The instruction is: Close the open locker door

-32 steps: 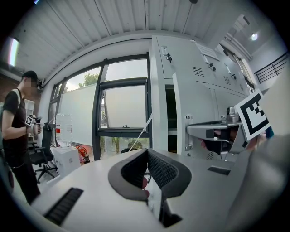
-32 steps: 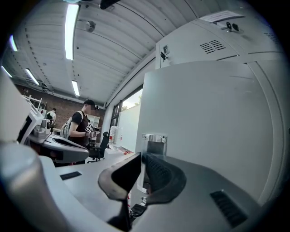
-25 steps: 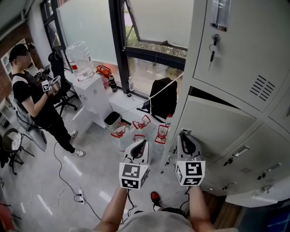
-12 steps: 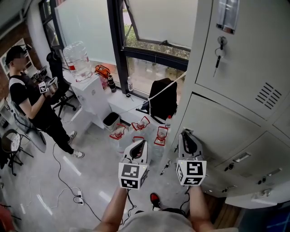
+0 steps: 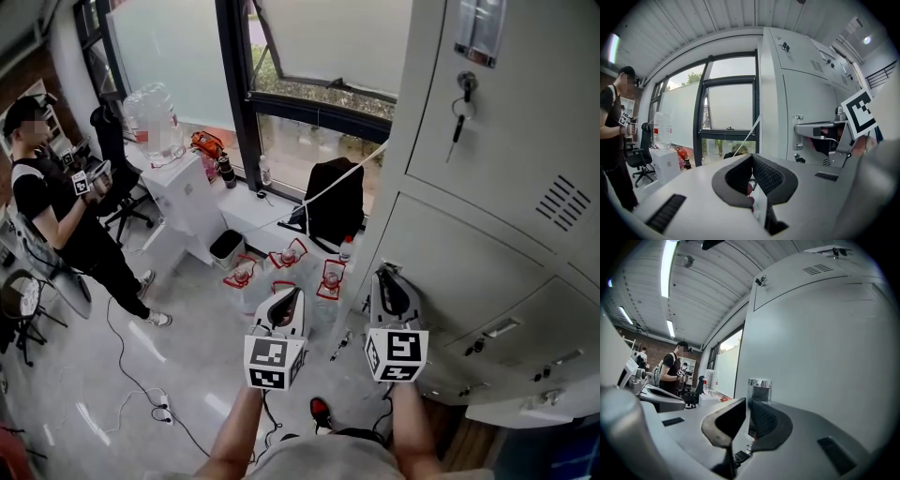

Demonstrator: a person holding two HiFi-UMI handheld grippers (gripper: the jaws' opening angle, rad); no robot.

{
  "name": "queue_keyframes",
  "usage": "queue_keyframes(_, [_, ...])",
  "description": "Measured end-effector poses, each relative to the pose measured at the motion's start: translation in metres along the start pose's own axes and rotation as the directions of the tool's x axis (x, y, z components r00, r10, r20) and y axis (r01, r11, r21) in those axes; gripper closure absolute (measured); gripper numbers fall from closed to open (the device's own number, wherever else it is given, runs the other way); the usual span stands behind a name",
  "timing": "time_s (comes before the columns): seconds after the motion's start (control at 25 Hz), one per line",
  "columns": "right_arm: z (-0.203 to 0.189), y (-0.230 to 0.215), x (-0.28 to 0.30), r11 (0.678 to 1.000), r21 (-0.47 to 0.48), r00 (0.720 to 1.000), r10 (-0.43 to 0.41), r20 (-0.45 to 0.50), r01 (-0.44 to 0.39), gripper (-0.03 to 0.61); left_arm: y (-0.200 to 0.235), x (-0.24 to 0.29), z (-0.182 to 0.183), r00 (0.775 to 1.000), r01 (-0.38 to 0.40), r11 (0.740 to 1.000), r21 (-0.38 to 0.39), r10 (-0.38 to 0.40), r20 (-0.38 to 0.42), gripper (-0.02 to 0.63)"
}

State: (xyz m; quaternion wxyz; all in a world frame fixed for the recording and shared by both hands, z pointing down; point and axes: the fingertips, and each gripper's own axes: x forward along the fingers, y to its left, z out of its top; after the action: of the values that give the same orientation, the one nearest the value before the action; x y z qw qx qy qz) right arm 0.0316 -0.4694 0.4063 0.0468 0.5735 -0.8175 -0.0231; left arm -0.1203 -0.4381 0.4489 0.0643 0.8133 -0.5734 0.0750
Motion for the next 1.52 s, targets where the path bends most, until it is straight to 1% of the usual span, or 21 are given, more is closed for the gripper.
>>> queue_keyframes(0.68, [0.0, -0.005, 0.004, 1.0, 0.008, 1.0, -0.026, 0.006, 0.026, 0.546, 0.004, 0.006, -0.004, 1.0, -0.001, 1.0, -0.005, 0.001, -0.013, 0.591])
queue_keyframes(1.08, [-0.002, -0.007, 0.002, 0.999, -0.007, 0.999, -0.044, -0.013, 0.044, 0.546, 0.003, 0.0, -0.006, 1.0, -0.006, 1.0, -0.005, 0.006, -0.017, 0.591])
queue_keyframes(1.32, [-0.001, -0.007, -0.008, 0.999, -0.007, 0.999, -0.051, -0.007, 0.051, 0.546, 0.0, -0.007, -0.004, 1.0, -0.006, 1.0, 0.001, 0.006, -0.01, 0.591])
queue_keyframes(1.52, [0.005, -0.01, -0.025, 0.998, -0.012, 0.998, -0.057, 0.004, 0.057, 0.546, -0.015, -0.016, 0.005, 1.0, 0.017, 1.0, 0.018, -0.017, 0.007, 0.591])
